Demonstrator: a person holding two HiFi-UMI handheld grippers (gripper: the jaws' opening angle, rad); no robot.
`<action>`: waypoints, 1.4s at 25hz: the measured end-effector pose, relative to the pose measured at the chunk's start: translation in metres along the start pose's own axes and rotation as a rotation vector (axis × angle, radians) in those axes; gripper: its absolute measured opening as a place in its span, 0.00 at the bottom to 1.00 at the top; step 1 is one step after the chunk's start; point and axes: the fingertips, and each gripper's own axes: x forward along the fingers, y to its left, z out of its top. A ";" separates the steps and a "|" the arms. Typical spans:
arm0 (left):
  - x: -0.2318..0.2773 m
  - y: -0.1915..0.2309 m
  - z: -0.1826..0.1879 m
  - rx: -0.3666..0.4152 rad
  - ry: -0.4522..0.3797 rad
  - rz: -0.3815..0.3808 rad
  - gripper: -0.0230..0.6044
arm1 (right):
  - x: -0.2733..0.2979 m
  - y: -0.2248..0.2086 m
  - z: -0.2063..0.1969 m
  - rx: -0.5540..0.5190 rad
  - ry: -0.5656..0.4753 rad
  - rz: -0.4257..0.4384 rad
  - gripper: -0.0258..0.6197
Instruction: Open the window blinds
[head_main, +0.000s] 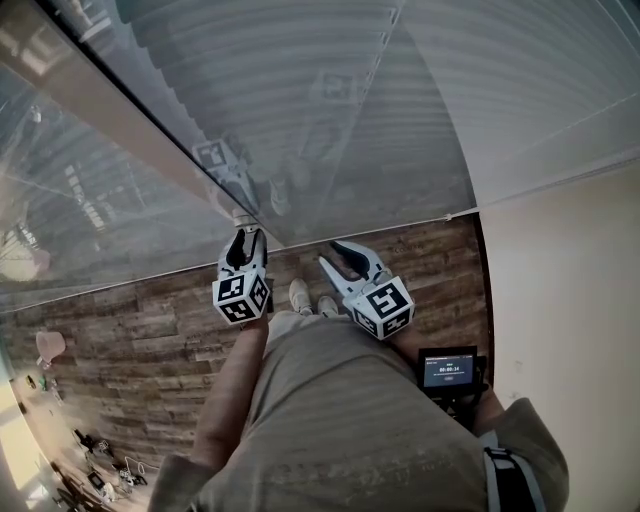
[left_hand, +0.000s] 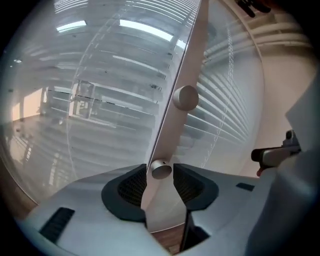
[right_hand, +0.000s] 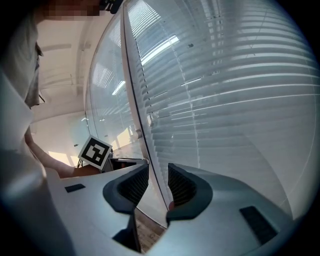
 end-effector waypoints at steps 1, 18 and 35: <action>0.003 -0.001 -0.002 0.004 0.008 0.006 0.30 | 0.001 0.000 0.000 -0.002 -0.001 -0.001 0.24; 0.014 -0.016 0.008 0.032 0.052 -0.003 0.26 | 0.009 -0.014 0.024 -0.003 -0.015 -0.031 0.24; 0.010 0.010 -0.008 -0.376 0.040 -0.220 0.25 | 0.033 0.011 -0.017 0.020 -0.003 -0.089 0.24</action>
